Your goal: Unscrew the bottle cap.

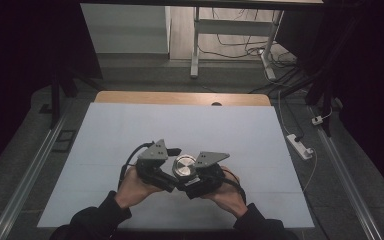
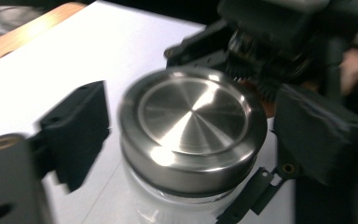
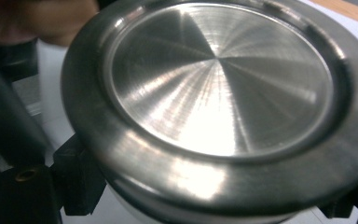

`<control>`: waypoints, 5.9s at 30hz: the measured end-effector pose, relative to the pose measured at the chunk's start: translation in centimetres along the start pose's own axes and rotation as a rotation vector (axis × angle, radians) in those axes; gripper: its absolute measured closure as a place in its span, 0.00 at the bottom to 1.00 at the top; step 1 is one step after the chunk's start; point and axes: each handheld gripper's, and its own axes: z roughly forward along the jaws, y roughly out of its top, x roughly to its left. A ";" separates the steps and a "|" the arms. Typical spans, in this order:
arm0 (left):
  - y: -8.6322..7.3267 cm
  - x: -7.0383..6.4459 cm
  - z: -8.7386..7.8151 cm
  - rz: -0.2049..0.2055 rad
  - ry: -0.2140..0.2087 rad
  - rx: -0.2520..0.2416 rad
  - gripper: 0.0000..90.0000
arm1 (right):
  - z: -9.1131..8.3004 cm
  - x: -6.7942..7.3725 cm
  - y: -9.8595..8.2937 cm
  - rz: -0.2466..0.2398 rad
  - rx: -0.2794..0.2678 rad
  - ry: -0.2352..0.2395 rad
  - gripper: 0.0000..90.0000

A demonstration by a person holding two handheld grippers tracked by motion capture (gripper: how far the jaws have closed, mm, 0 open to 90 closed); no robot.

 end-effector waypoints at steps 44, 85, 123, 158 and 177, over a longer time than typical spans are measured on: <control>-0.6 1.5 -1.1 0.144 -0.171 0.031 0.15 | -0.2 0.3 0.2 -0.026 -0.022 0.078 0.17; -0.4 -0.9 0.8 0.043 0.060 0.016 0.26 | 0.0 -0.3 -0.2 0.041 -0.019 -0.010 0.17; 0.2 -2.0 1.6 0.098 0.100 0.128 0.23 | 0.3 0.4 -0.3 0.041 -0.012 0.011 0.17; 1.2 -1.6 -1.6 0.167 0.057 0.053 0.21 | 0.4 0.8 -0.1 0.018 -0.030 0.035 0.17; 0.1 -0.2 -4.1 0.113 0.086 0.017 0.21 | -1.0 -0.7 -0.4 0.022 -0.050 -0.035 0.17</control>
